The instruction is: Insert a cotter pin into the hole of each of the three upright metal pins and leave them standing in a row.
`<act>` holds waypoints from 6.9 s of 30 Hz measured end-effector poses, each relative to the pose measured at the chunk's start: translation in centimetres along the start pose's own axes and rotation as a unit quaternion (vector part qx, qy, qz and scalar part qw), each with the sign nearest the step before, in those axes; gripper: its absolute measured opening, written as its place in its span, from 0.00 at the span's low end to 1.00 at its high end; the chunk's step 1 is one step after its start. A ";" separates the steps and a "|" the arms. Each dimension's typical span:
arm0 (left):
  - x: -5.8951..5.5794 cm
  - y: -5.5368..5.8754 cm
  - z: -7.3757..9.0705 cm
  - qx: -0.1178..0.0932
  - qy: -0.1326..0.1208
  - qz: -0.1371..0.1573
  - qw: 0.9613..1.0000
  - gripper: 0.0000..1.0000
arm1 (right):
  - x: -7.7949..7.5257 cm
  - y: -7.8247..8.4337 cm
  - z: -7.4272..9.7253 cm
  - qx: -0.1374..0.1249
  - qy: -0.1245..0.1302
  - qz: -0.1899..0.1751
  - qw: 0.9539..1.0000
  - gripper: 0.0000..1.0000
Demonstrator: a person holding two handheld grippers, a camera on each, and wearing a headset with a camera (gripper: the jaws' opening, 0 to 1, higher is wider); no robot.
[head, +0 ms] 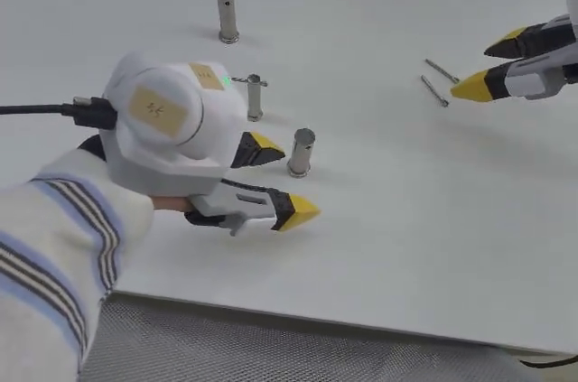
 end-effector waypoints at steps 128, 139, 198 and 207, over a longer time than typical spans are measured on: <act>1.0 -2.5 1.1 -0.039 -0.021 -0.008 0.999 0.39 | 1.4 -0.9 0.0 0.122 0.022 0.131 0.984 0.02; 1.0 -3.6 1.3 -0.054 -0.021 -0.013 0.998 0.39 | 4.4 -1.6 1.1 0.097 0.021 0.150 0.984 0.02; -2.7 -8.5 -1.0 -0.097 0.070 0.056 0.991 0.13 | 16.3 -1.7 4.3 0.026 0.054 0.230 0.971 0.03; -3.5 -8.1 -1.2 -0.086 0.089 0.063 0.990 0.10 | 17.2 -1.7 4.4 0.021 0.054 0.243 0.968 0.03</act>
Point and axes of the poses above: the centre of the closed fingertips' face, and the gripper's own axes: z roughly backward along the fingers, x roughly to its left, y roughly out of its underside, the point moved 1 cm from there along z, roughly backward along the fingers, and after that the axes turned 1 degree about -z, right-handed, at the moved point
